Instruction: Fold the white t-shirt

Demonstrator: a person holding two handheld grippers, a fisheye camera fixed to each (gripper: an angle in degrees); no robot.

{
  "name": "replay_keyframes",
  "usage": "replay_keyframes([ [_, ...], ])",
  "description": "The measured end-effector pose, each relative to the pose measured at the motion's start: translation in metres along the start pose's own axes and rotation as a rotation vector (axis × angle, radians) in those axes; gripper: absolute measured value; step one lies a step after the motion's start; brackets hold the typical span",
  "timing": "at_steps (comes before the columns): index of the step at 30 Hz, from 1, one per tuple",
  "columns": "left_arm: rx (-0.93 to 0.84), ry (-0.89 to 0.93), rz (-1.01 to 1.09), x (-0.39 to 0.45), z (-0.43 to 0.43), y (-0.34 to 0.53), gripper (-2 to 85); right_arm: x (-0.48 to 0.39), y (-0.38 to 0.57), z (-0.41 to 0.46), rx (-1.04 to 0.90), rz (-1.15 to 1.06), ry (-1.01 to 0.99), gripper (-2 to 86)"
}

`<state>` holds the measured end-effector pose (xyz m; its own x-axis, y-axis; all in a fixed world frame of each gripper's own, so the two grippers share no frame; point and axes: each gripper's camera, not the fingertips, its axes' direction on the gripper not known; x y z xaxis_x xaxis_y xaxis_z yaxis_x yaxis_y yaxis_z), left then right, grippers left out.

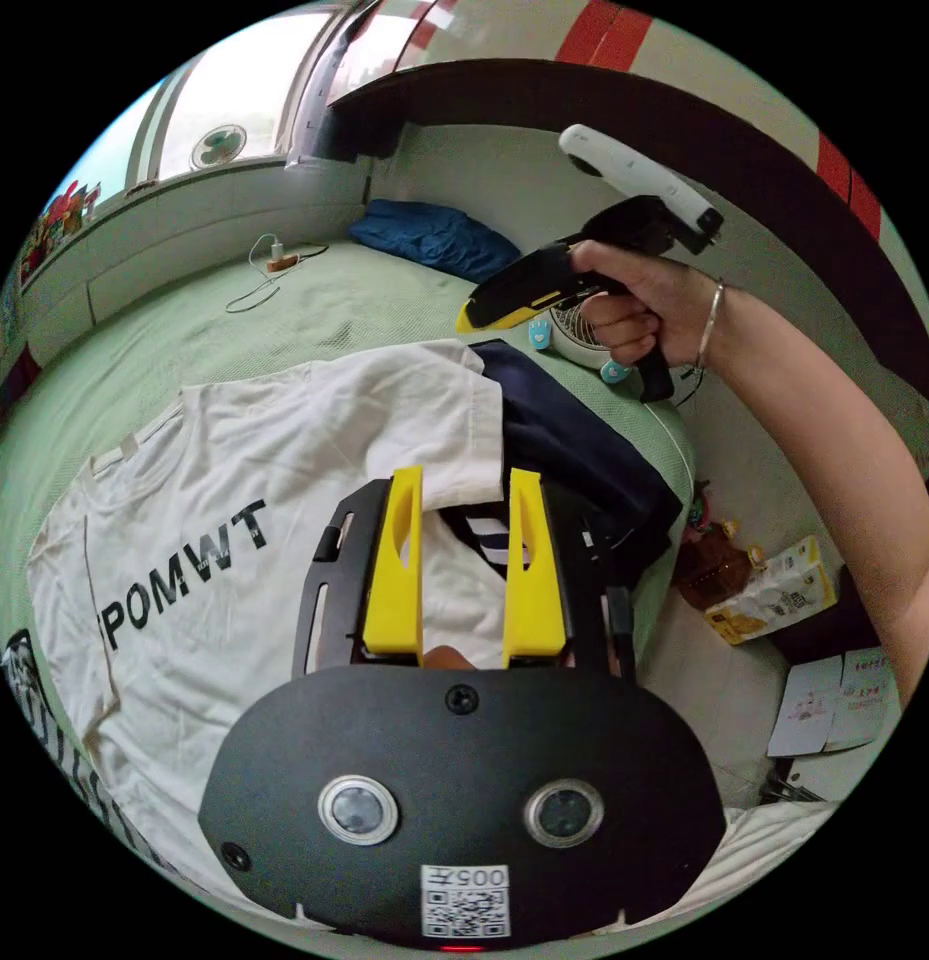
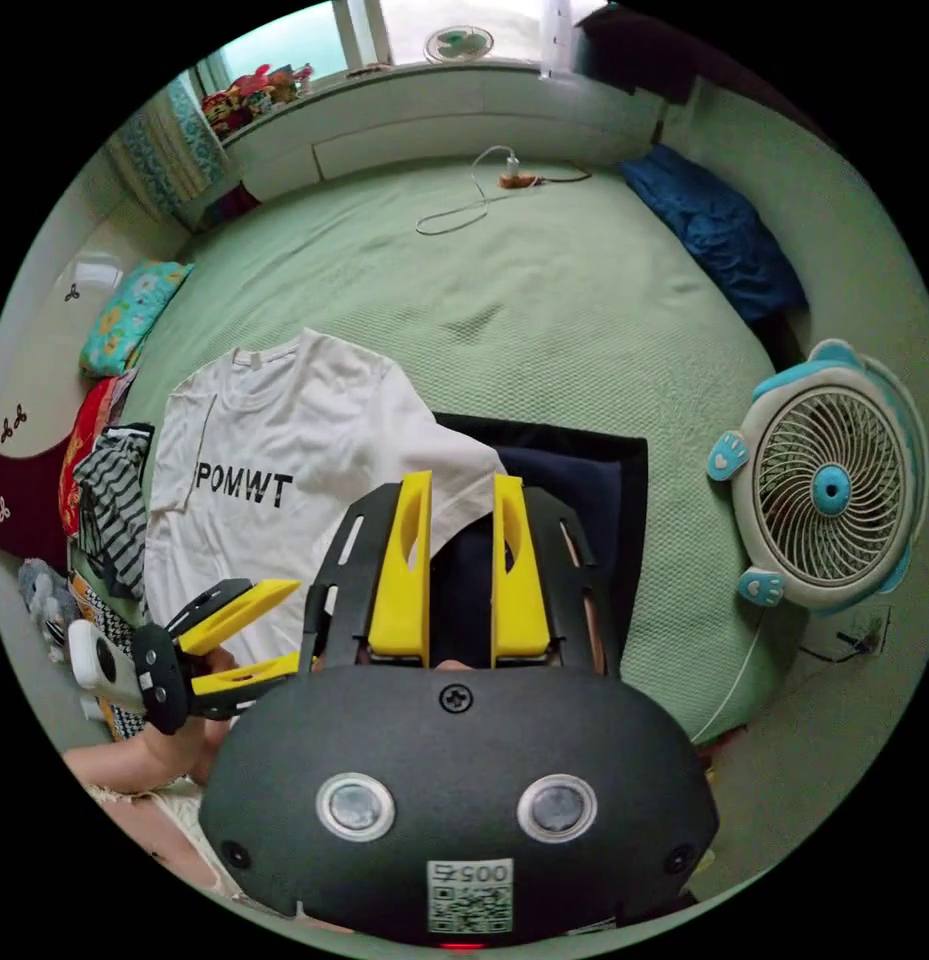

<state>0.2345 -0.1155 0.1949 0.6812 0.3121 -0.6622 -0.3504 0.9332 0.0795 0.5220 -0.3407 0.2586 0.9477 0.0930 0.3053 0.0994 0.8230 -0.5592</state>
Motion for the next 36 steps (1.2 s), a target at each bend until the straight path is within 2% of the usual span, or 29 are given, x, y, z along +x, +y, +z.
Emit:
replay_keyframes([
  [11, -0.023, 0.020, 0.038, 0.016, 0.035, -0.010, 8.5, 0.074, -0.006, 0.024, -0.070, 0.053, -0.108, 6.3],
  [16, 0.007, 0.018, 0.013, 0.015, 0.032, -0.011, 5.5, 0.083, -0.003, 0.023, -0.030, 0.034, -0.127, 0.4],
  [22, 0.044, 0.045, -0.007, 0.013, 0.021, -0.012, 4.5, 0.090, -0.002, -0.005, 0.022, 0.016, -0.143, -1.6],
  [29, 0.117, 0.065, -0.078, -0.005, 0.006, -0.010, 4.6, 0.063, -0.012, -0.041, 0.106, -0.044, -0.173, -1.6],
  [36, 0.173, 0.131, -0.248, -0.052, -0.005, 0.004, 4.9, -0.019, -0.050, -0.048, 0.137, -0.151, -0.216, -1.5],
])
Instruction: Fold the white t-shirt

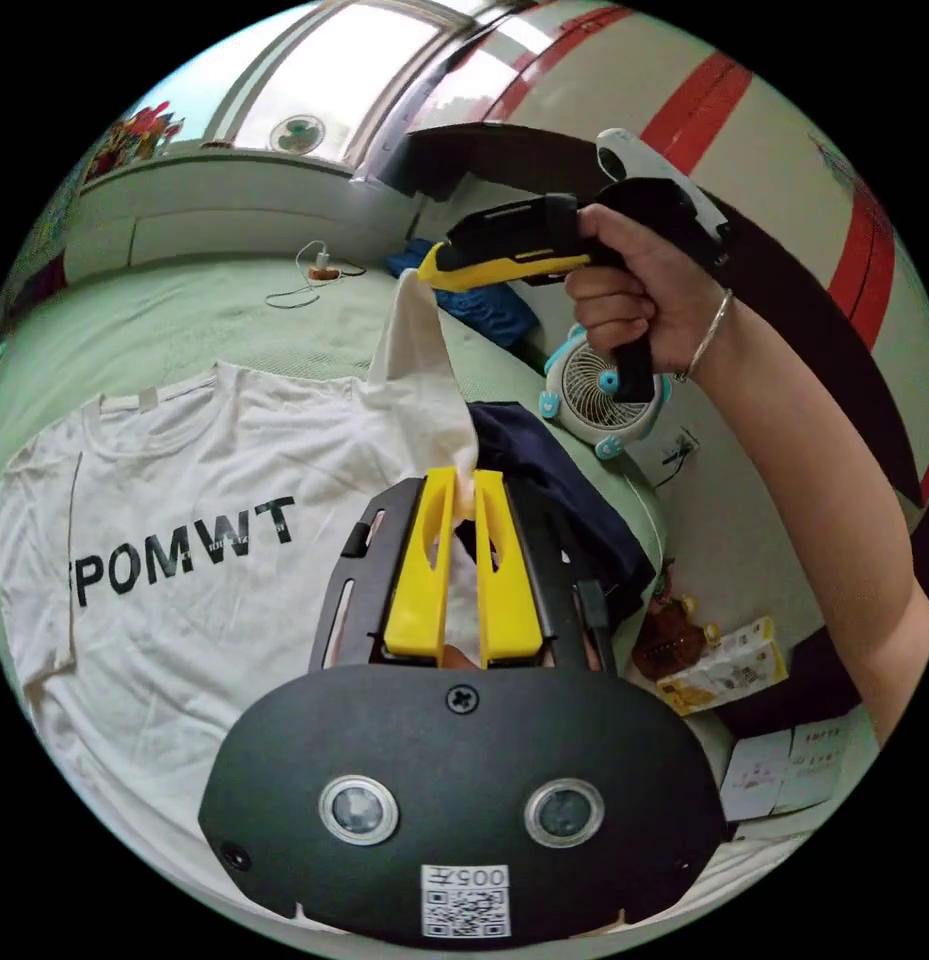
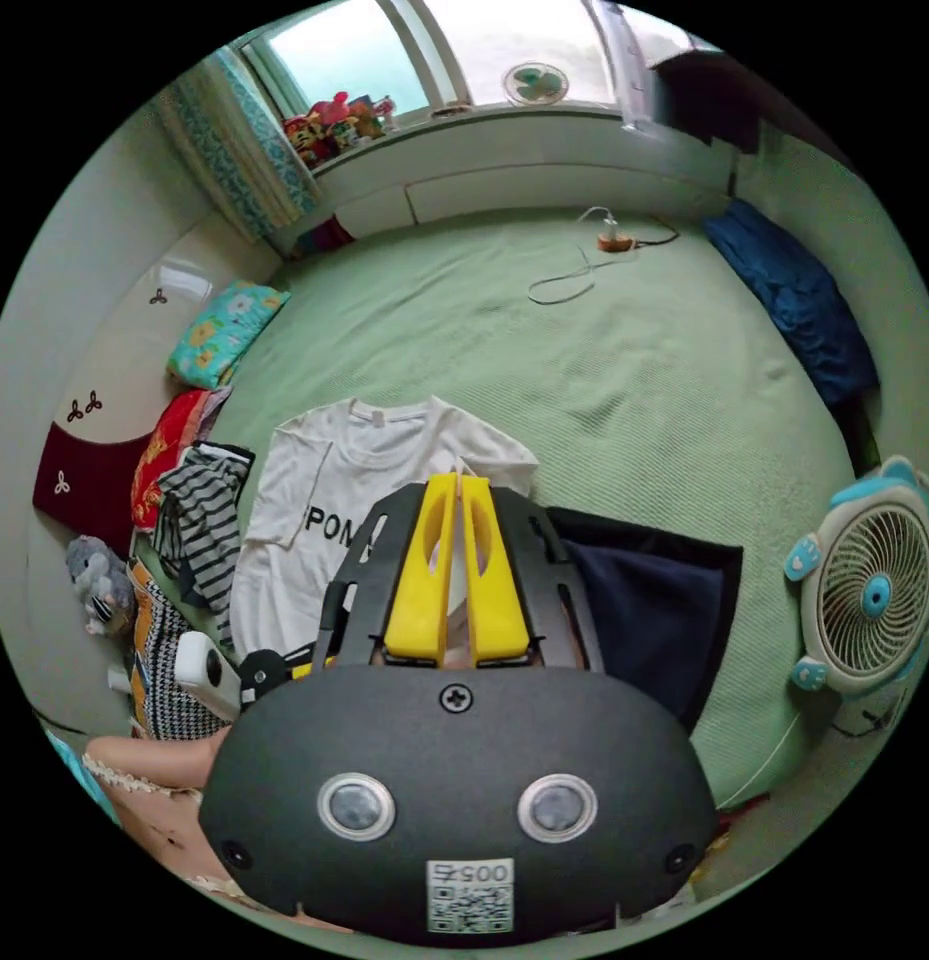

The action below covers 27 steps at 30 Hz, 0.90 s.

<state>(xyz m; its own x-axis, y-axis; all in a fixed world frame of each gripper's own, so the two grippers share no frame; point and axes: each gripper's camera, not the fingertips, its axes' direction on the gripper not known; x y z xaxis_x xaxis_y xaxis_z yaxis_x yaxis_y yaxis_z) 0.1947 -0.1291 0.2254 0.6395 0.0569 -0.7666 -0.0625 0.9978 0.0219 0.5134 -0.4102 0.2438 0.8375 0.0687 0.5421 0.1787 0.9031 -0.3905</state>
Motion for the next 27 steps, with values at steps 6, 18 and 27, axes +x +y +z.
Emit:
replay_keyframes([
  [6, -0.128, -0.108, -0.075, -0.039, -0.006, 0.017, 4.9, -0.060, -0.031, 0.098, -0.172, -0.023, 0.087, 0.9],
  [18, -0.178, -0.166, 0.011, -0.053, -0.014, 0.010, 6.6, -0.040, -0.026, 0.073, -0.086, 0.019, 0.196, 8.4],
  [27, -0.181, -0.169, 0.037, -0.059, -0.007, -0.005, 6.6, -0.012, -0.035, 0.131, -0.139, 0.219, 0.181, 8.0],
])
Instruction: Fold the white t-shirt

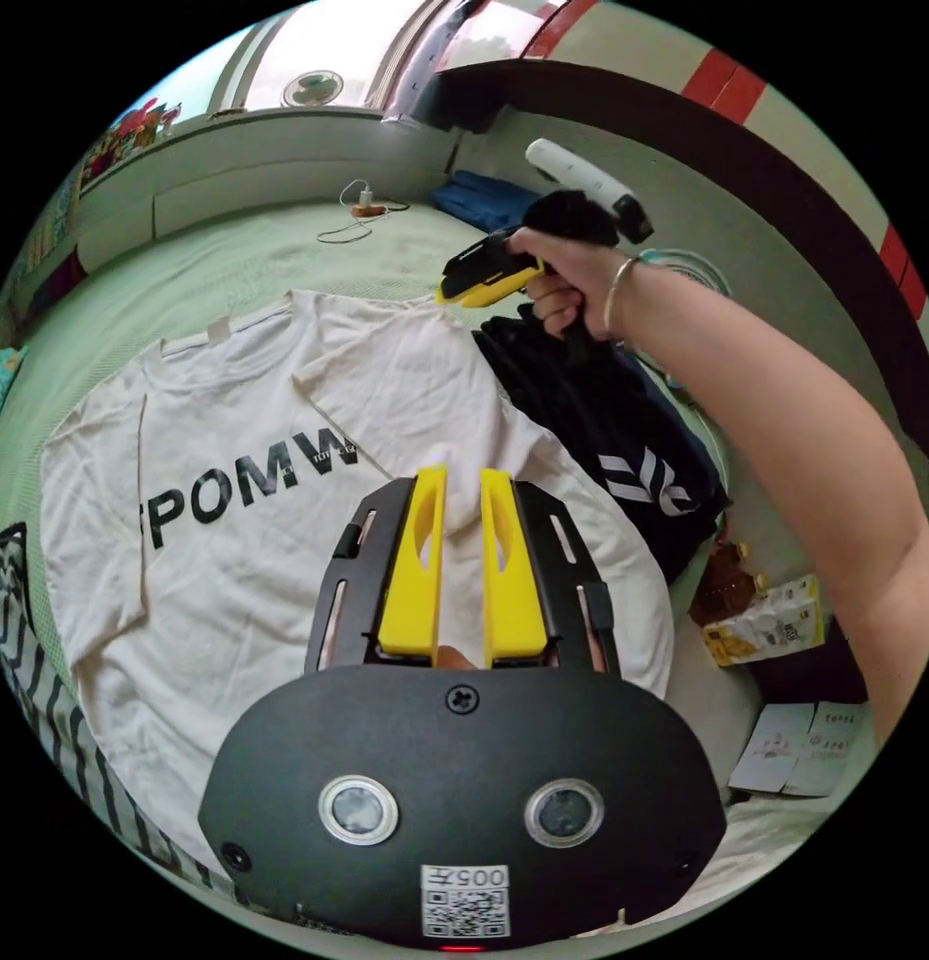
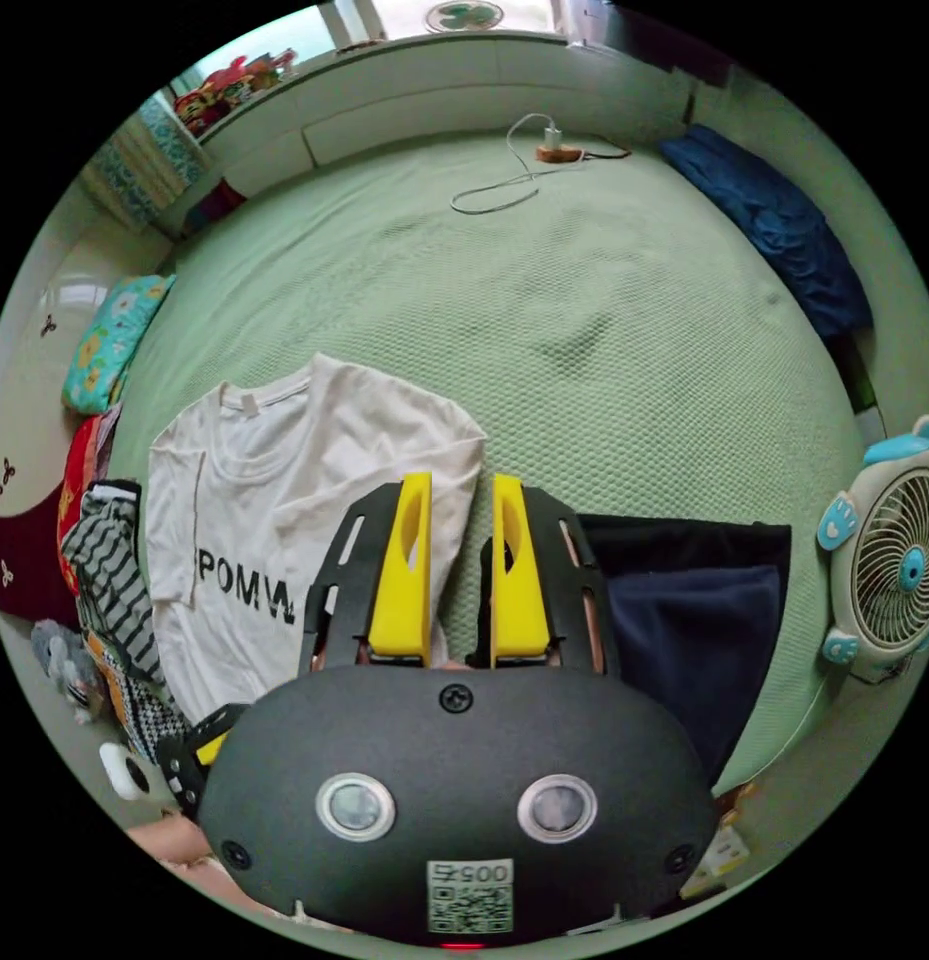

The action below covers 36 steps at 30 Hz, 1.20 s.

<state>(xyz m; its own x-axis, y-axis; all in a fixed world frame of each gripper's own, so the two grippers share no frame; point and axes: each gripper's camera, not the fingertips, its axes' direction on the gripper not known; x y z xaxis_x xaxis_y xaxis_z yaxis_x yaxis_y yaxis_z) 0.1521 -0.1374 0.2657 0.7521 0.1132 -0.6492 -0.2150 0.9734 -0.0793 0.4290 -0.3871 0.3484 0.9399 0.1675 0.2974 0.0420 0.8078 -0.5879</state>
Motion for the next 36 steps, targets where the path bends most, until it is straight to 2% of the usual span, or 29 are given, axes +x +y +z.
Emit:
replay_keyframes([
  [5, -0.027, 0.031, -0.063, -0.020, 0.006, -0.004, 6.4, -0.019, -0.014, 0.020, -0.036, -0.002, -0.058, 1.8],
  [9, 0.002, 0.019, -0.075, -0.028, 0.001, -0.006, 6.2, -0.050, -0.029, 0.001, 0.071, -0.037, -0.005, -1.5],
  [11, -0.007, 0.003, -0.068, -0.031, 0.002, -0.006, 6.1, -0.066, -0.038, -0.003, 0.089, -0.038, 0.006, -1.5],
  [16, -0.047, 0.000, -0.074, -0.044, 0.006, -0.004, 6.3, -0.110, -0.052, 0.026, 0.067, -0.007, 0.181, -0.7],
  [20, -0.046, -0.012, -0.099, -0.058, 0.000, -0.002, 6.4, -0.131, -0.047, 0.044, 0.030, -0.012, 0.313, 4.1],
  [23, -0.032, 0.007, -0.122, -0.069, -0.007, -0.001, 6.5, -0.143, -0.034, 0.021, 0.108, -0.034, 0.267, 6.5],
  [25, -0.029, 0.005, -0.122, -0.073, -0.012, 0.000, 6.5, -0.156, -0.008, -0.007, 0.136, -0.152, 0.116, 7.1],
  [27, -0.018, 0.002, -0.117, -0.079, -0.020, 0.002, 6.5, -0.169, 0.022, -0.024, 0.156, -0.261, 0.079, 7.0],
  [31, 0.005, -0.007, -0.127, -0.089, -0.035, 0.006, 6.4, -0.197, 0.095, -0.033, 0.097, -0.429, 0.103, 7.8],
  [36, 0.026, -0.035, -0.116, -0.099, -0.058, 0.017, 6.4, -0.226, 0.121, -0.005, 0.011, -0.473, 0.222, 6.8],
])
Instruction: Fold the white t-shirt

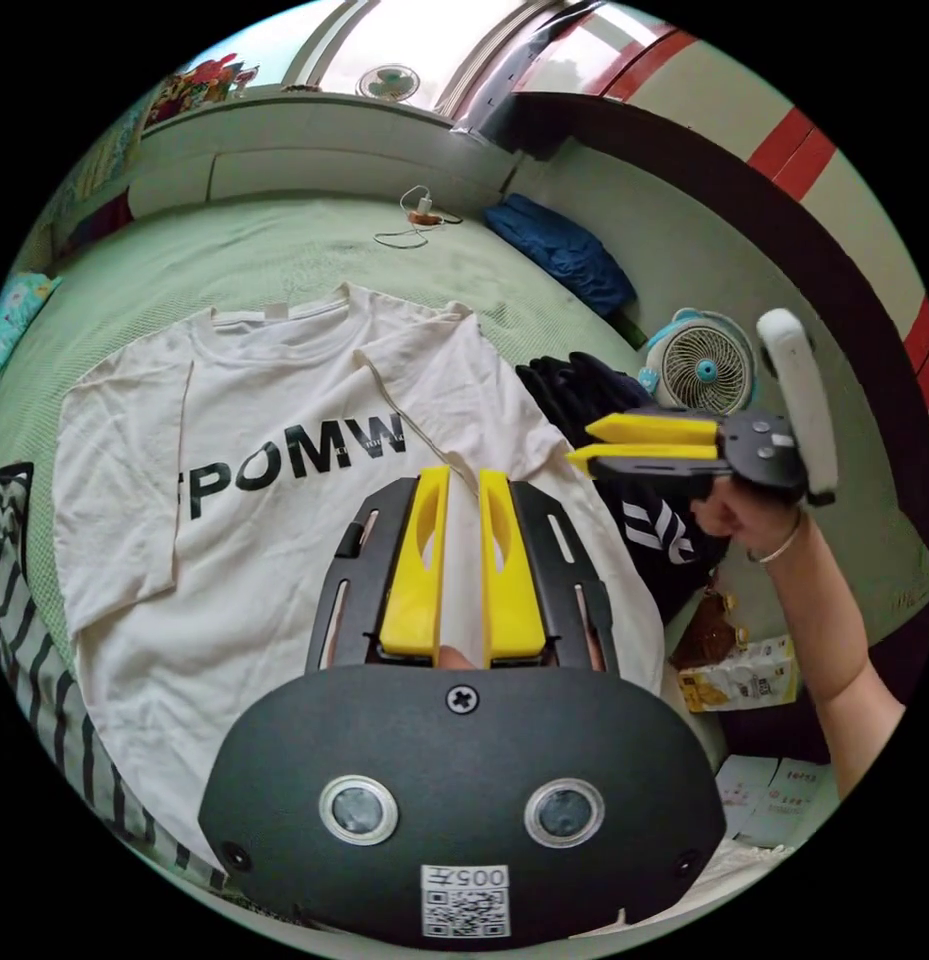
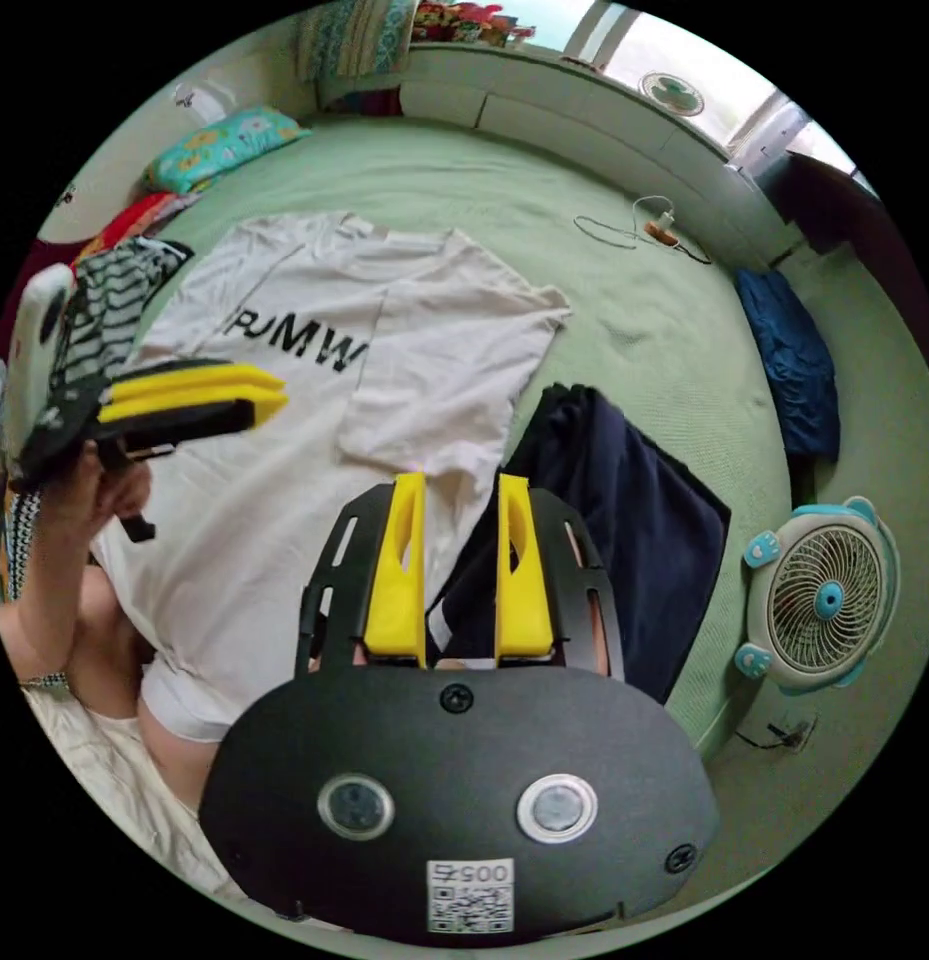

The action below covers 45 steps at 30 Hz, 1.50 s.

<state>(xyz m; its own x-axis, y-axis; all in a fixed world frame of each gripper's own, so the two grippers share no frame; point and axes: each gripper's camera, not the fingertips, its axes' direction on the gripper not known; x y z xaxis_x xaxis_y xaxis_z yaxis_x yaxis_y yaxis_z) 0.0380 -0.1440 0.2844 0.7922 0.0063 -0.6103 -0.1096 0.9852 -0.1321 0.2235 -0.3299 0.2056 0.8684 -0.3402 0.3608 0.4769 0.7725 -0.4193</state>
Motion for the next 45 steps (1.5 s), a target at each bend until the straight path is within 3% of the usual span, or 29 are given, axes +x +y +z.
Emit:
replay_keyframes([
  [5, 0.014, -0.024, -0.011, -0.018, -0.019, 0.008, 6.4, -0.027, -0.025, 0.022, -0.057, 0.009, 0.121, 4.7],
  [7, 0.023, -0.033, -0.027, -0.029, -0.028, 0.010, 6.4, -0.034, -0.035, 0.022, -0.089, 0.037, 0.179, 0.1],
  [16, 0.055, -0.066, -0.137, -0.097, -0.064, 0.020, 6.2, -0.058, -0.056, 0.020, -0.218, 0.053, 0.145, -0.7],
  [20, 0.042, -0.249, -0.154, -0.132, -0.089, 0.026, 8.4, -0.073, -0.069, 0.005, -0.281, 0.012, 0.138, 3.8],
  [23, 0.051, -0.342, -0.225, -0.165, -0.111, 0.034, 9.8, -0.089, -0.081, -0.029, -0.174, -0.019, 0.057, 7.4],
  [31, 0.058, -0.318, -0.366, -0.233, -0.137, 0.053, 12.5, -0.193, -0.200, -0.054, 0.196, -0.214, -0.110, 10.3],
  [37, 0.053, -0.307, -0.399, -0.265, -0.148, 0.058, 13.9, -0.268, -0.303, -0.028, 0.192, -0.190, -0.288, 10.8],
  [45, -0.097, -0.168, -0.413, -0.300, -0.117, 0.059, 15.1, -0.332, -0.377, 0.018, 0.032, -0.127, -0.093, 9.3],
])
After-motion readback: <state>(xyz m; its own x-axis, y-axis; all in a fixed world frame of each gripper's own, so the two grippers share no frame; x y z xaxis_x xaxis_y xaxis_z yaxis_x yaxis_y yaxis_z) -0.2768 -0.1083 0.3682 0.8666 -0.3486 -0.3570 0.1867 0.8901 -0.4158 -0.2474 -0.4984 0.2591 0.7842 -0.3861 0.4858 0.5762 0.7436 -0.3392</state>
